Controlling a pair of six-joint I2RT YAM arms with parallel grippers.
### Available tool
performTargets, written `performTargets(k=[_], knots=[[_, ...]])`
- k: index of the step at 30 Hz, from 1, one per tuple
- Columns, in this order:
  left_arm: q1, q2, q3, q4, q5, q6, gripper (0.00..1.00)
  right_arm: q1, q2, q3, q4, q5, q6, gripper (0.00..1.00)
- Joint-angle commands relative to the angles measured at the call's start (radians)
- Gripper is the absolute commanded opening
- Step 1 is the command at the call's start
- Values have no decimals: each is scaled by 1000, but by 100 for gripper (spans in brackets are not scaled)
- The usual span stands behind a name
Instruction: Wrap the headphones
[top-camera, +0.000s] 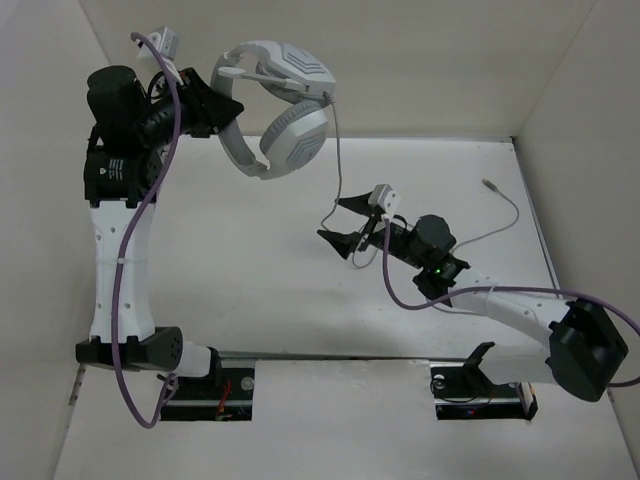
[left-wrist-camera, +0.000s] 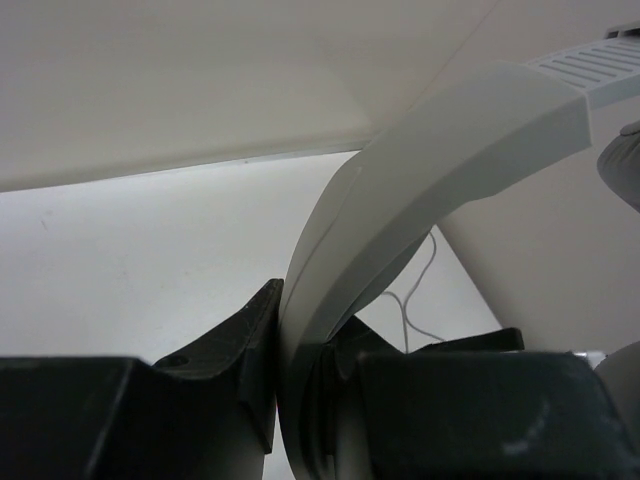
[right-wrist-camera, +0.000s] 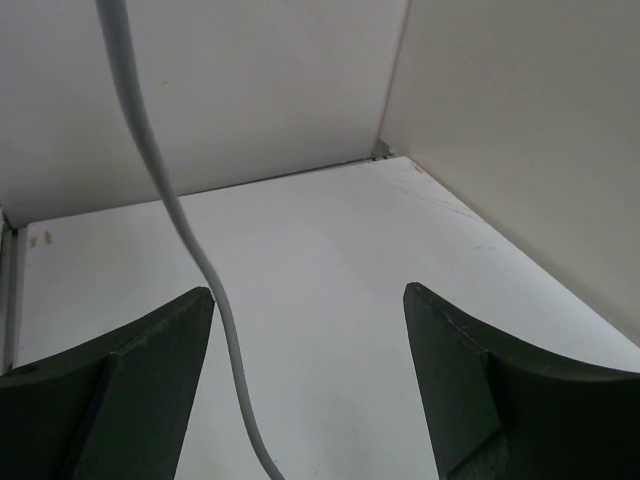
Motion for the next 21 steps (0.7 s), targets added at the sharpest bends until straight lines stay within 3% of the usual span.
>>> performTargets(k=[1, 10, 13, 18, 21], knots=[[18, 0, 71, 90, 74, -111, 0, 19, 13, -18, 100, -52, 29, 81], [33, -16, 77, 131, 101, -170, 0, 92, 67, 9, 89, -151, 27, 72], [50, -22, 80, 139, 109, -182, 0, 95, 88, 11, 60, -193, 6, 56], [78, -30, 65, 168, 109, -208, 0, 83, 93, 22, -47, -257, -2, 8], [82, -31, 28, 203, 71, -219, 0, 71, 74, 75, -214, -280, -23, 0]])
